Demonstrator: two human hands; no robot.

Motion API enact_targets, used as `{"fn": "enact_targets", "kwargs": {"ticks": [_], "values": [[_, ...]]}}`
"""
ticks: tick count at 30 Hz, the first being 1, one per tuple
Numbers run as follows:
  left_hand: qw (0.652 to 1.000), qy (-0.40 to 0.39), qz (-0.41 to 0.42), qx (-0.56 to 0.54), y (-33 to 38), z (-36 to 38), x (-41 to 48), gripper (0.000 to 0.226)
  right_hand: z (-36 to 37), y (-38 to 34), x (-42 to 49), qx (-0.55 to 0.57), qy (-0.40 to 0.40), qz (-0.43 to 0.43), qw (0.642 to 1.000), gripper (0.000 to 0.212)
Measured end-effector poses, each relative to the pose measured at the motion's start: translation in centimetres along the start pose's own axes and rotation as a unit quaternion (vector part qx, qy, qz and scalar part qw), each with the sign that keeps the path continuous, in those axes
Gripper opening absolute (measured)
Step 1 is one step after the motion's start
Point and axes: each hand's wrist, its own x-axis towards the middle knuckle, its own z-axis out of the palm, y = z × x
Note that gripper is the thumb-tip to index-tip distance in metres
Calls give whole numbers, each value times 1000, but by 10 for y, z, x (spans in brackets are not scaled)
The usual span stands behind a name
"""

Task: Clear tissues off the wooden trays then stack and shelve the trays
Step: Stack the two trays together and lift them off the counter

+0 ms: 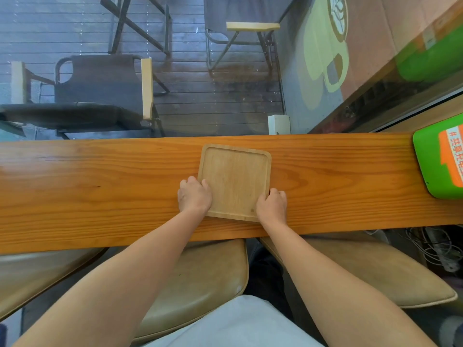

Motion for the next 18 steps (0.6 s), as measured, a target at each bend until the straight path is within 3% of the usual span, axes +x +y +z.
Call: {"fn": "enact_targets", "kwargs": {"ticks": [7,15,18], "values": [[994,-28,-102,-12,6,3,-8,53,7,-10,-2,82,-29,73,994,40],[992,-48,-108,-36,6,6,-14,50,-6,-1,6,159,-43,122,979,49],[988,-47,-130,-64,6,3,-12,47,-6,4,11,218,-60,144,963,39]]}}
